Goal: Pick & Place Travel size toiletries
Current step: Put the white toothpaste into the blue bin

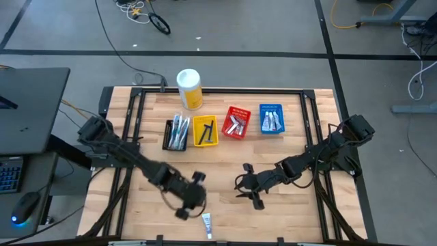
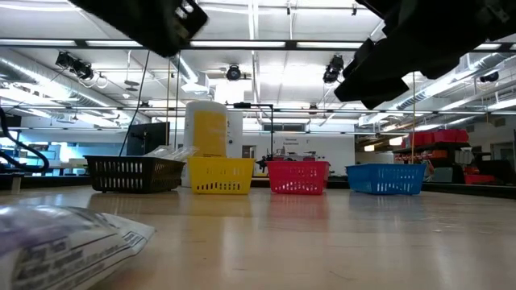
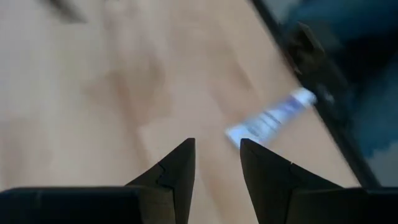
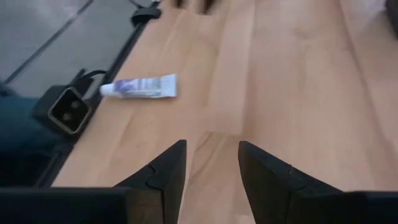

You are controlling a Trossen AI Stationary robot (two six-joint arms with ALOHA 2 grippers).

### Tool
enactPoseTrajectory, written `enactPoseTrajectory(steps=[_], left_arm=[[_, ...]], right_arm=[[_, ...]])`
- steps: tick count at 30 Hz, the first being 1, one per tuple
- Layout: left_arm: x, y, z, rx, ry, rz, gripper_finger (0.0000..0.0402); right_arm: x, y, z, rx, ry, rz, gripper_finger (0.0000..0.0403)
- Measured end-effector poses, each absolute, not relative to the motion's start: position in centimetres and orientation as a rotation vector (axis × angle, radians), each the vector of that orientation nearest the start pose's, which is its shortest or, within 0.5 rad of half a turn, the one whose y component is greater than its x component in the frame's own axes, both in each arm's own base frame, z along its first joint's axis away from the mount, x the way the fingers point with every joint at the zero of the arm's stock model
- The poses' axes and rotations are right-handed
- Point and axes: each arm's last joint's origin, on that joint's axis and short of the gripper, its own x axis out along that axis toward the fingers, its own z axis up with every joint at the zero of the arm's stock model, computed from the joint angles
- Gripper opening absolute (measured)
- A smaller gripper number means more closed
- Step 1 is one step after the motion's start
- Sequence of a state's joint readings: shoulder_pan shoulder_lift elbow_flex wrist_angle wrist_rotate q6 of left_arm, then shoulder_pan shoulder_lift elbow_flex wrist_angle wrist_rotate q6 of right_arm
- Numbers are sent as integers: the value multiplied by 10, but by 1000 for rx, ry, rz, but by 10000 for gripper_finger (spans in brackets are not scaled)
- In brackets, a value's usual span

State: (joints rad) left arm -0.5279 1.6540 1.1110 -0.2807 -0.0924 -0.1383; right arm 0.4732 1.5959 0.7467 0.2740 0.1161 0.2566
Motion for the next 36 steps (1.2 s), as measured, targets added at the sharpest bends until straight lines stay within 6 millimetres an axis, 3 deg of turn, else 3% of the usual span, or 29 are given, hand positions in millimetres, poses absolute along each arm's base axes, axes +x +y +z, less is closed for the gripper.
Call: enactPoseTrajectory(steps=[5, 14, 18, 25, 30, 36], left_arm=[[295, -199, 205, 173, 828, -418, 136], [310, -220, 167, 135, 807, -413, 154], [313, -224, 155, 163, 807, -429, 189], [312, -227, 150, 212, 805, -464, 246], [314, -228, 126, 241, 870, -466, 255], [316, -232, 115, 291, 861, -499, 254]], right_arm=[[282, 139, 171, 77, 585, 232, 156], [282, 139, 171, 110, 585, 223, 156], [282, 139, 171, 115, 587, 221, 156], [282, 139, 171, 116, 583, 222, 156], [282, 139, 171, 116, 582, 223, 156], [282, 139, 171, 112, 582, 224, 156]])
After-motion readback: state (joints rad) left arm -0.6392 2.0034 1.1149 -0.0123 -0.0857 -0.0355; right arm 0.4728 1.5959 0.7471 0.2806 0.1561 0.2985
